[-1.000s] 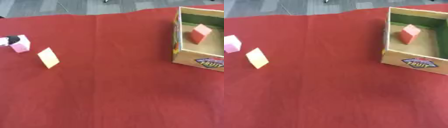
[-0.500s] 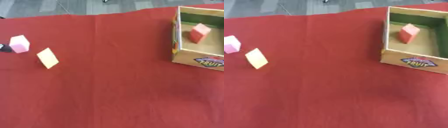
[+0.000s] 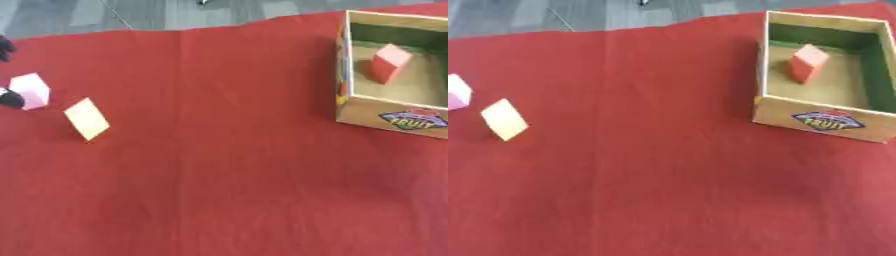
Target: Pick up the objects with one hand, pass them to the other hand, and then place them into the box on the other side of the table.
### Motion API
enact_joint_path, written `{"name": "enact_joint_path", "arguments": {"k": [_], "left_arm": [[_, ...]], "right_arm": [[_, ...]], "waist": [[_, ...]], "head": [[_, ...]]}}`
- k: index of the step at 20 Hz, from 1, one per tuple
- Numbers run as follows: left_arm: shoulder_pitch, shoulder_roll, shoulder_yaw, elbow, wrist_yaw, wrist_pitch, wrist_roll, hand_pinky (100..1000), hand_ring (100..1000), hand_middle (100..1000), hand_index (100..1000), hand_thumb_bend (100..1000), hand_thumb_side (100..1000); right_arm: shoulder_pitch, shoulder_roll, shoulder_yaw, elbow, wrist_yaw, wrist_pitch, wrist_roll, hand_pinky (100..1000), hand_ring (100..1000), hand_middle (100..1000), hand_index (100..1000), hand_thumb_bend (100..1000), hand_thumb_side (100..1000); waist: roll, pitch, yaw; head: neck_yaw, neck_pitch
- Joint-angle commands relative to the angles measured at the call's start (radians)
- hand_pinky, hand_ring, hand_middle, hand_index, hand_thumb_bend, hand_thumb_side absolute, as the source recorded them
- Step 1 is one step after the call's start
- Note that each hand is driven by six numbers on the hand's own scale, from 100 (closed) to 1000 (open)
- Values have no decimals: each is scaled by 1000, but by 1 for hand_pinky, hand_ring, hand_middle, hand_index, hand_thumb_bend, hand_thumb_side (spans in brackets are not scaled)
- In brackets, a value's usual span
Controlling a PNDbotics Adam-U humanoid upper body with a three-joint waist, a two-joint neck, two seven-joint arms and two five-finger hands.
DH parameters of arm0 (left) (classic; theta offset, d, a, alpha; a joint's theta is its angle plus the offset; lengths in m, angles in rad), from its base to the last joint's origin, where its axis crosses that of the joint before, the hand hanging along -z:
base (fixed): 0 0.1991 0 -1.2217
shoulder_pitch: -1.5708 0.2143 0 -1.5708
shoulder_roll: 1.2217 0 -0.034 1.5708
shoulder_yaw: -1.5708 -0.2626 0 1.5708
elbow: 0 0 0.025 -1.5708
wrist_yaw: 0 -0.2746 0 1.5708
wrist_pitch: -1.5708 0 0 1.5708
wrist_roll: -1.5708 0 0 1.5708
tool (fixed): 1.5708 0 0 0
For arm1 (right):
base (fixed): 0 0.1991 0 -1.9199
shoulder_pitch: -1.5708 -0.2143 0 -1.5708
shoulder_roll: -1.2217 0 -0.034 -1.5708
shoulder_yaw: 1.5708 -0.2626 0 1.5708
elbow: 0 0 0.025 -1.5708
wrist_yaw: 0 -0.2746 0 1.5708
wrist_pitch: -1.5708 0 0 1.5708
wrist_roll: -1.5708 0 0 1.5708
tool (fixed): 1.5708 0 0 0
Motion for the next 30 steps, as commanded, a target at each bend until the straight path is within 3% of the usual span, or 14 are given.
{"name": "enact_joint_path", "arguments": {"k": [1, 4, 13, 19, 30], "left_arm": [[-39, 22, -28, -21, 2, 39, -5, 829, 811, 720, 845, 933, 364], [-62, 5, -61, -11, -14, 74, -14, 832, 815, 731, 836, 947, 365], [-114, -71, -140, 91, -88, 104, -79, 827, 810, 729, 819, 953, 390], [-129, -100, -150, 147, -100, 103, -105, 827, 809, 725, 820, 957, 407], [-129, -136, -150, 195, -119, 94, -120, 833, 816, 735, 825, 968, 382]], "right_arm": [[5, -35, -19, -16, -9, 6, -14, 930, 1000, 853, 942, 100, 428], [10, -38, -18, -16, -14, 11, -13, 933, 1000, 855, 946, 100, 477], [8, -34, -16, -16, -2, 36, -9, 933, 1000, 850, 944, 100, 436], [6, -33, -14, -16, 2, 48, -13, 935, 1000, 849, 943, 100, 454], [-19, -21, 6, -16, 0, 89, 5, 937, 1000, 847, 944, 100, 515]], "waist": [[-2, -26, -3], [0, -27, -5], [5, -29, -11], [9, -30, -15], [12, -30, -18]], "head": [[1, 8], [4, 9], [38, 20], [54, 27], [23, 16]]}}
